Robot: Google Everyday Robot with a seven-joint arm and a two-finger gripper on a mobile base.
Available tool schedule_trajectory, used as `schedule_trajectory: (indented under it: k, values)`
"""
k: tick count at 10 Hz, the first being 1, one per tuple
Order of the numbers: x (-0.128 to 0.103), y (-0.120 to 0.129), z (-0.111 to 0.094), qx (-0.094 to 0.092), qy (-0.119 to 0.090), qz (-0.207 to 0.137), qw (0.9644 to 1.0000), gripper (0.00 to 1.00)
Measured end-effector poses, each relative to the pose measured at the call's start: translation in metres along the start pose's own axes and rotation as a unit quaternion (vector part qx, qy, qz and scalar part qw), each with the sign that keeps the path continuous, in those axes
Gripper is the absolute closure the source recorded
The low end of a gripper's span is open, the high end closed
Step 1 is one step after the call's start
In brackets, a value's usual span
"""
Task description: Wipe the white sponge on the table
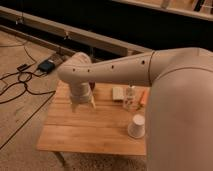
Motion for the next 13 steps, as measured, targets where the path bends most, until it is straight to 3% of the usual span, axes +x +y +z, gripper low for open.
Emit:
schedule_trajectory:
  k: [5, 8, 13]
  values:
    - [-0.002, -0.002, 0.004, 0.002, 0.001, 0.0, 1.0, 0.35]
    - [-0.018, -0.03, 0.037, 0.018, -0.005, -0.021, 0.9996, 0.35]
    - [-0.066, -0.088, 0.1, 0.023, -0.017, -0.06, 0.9978, 0.35]
